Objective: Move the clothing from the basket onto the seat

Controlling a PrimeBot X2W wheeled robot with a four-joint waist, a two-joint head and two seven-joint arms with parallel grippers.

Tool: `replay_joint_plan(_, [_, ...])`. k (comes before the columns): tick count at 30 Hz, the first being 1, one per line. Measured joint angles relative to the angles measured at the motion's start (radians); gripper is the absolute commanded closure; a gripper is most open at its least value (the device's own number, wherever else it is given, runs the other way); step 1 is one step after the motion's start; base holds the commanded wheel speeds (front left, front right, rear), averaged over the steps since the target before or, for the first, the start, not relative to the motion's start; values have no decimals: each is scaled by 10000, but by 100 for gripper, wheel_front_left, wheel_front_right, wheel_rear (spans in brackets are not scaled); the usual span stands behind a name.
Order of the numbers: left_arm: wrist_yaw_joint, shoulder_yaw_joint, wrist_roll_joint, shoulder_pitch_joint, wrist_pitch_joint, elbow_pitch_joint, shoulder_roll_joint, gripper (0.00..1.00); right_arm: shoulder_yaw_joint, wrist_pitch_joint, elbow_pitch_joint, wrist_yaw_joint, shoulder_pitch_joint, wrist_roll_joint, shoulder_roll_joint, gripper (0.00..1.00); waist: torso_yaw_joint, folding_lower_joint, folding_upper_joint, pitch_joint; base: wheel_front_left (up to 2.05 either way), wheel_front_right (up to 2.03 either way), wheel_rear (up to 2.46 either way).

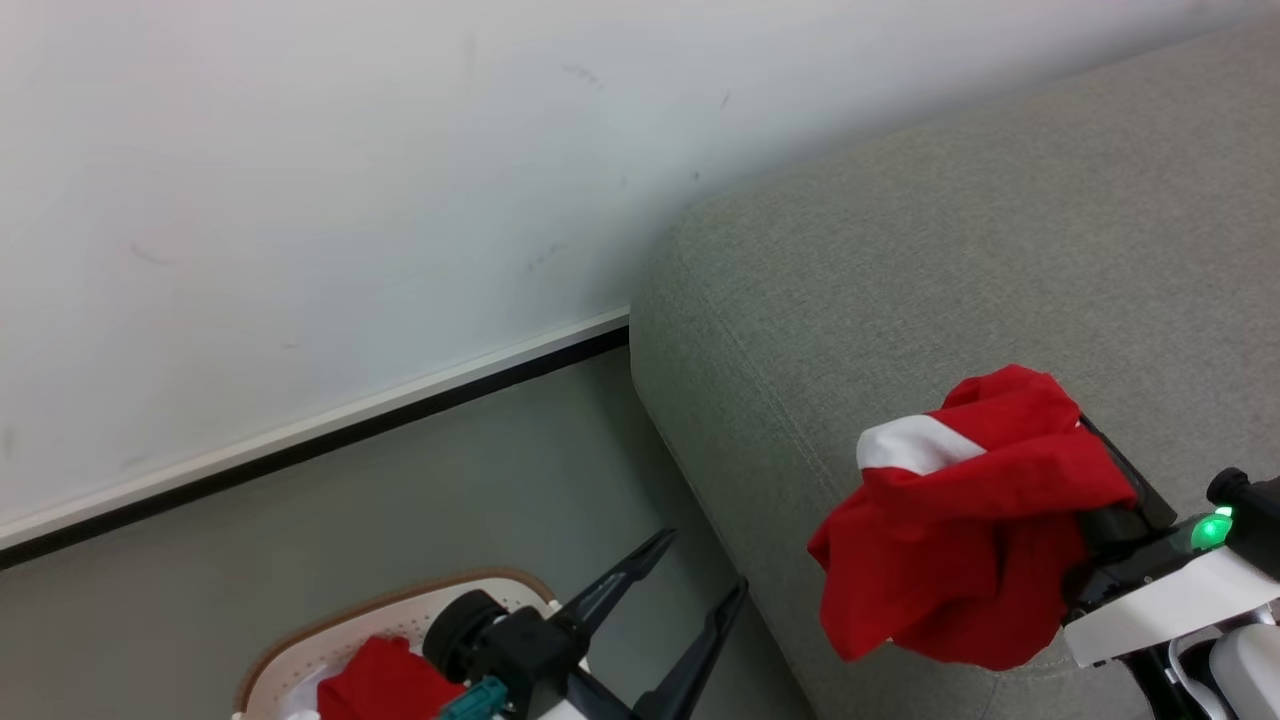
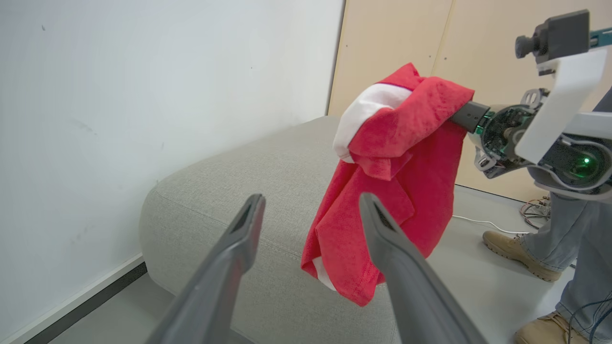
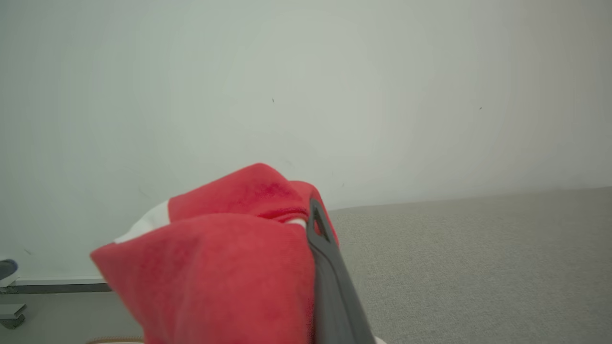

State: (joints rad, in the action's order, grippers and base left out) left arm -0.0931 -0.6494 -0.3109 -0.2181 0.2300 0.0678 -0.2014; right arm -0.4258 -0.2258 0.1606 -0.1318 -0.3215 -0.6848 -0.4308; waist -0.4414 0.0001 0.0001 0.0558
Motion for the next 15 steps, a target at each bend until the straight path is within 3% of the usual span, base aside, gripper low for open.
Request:
replay_joint_plan(8, [-73,12,90,-946,-334,-173,-100,0,1202,-13,376,0,-944,708,784,100,351,0,0,899,0,0,0])
replay_joint_plan(15, [-198,38,414,-2742,-836,-474,-263,0,2569,-29,1394,0,-3441,1546,1223,100,812,2,0,2492,0,0,0])
